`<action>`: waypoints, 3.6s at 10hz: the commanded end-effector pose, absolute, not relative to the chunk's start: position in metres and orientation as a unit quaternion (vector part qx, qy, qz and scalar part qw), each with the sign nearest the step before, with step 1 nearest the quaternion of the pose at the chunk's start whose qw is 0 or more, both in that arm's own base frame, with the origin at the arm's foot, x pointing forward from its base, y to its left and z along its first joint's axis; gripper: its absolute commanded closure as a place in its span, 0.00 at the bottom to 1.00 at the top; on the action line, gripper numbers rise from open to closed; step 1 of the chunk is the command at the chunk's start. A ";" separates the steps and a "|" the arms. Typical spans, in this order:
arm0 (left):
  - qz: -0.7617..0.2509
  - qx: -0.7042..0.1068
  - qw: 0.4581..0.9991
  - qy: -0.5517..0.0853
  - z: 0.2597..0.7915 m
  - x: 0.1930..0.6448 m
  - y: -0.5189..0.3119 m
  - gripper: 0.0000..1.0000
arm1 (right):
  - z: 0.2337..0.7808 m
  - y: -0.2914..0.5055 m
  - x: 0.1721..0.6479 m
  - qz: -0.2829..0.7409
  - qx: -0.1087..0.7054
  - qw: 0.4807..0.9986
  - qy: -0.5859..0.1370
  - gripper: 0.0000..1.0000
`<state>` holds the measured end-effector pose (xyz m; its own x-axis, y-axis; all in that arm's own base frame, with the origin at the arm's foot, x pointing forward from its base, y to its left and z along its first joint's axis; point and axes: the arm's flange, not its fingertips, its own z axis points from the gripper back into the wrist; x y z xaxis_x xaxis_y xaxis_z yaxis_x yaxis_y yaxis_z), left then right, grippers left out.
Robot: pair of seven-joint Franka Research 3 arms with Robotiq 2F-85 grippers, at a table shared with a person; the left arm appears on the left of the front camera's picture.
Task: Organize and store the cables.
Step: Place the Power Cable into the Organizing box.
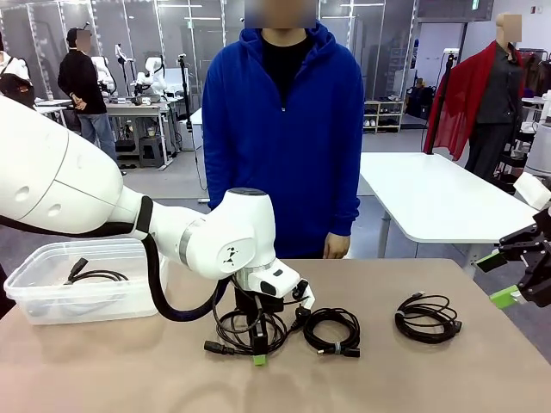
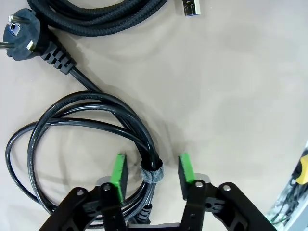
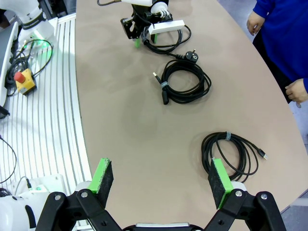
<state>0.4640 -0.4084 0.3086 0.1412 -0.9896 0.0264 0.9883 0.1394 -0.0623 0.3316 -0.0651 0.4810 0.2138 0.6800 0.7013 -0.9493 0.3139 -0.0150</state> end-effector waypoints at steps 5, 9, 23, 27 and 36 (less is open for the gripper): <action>-0.649 -0.012 0.760 0.022 0.317 0.463 -0.413 1.00 | 0.481 -0.064 0.331 0.541 0.221 0.748 -0.315 0.00; -0.660 -0.006 0.751 0.019 0.339 0.458 -0.411 1.00 | 0.481 -0.064 0.331 0.541 0.221 0.748 -0.315 0.00; -0.704 0.022 0.710 0.009 0.422 0.427 -0.400 1.00 | 0.481 -0.064 0.331 0.541 0.221 0.748 -0.315 0.00; -0.756 0.027 0.654 -0.005 0.451 0.420 -0.354 0.89 | 0.481 -0.064 0.331 0.541 0.221 0.748 -0.315 0.00; -0.778 0.024 0.622 -0.084 0.508 0.401 -0.244 0.89 | 0.481 -0.064 0.331 0.541 0.221 0.748 -0.315 0.00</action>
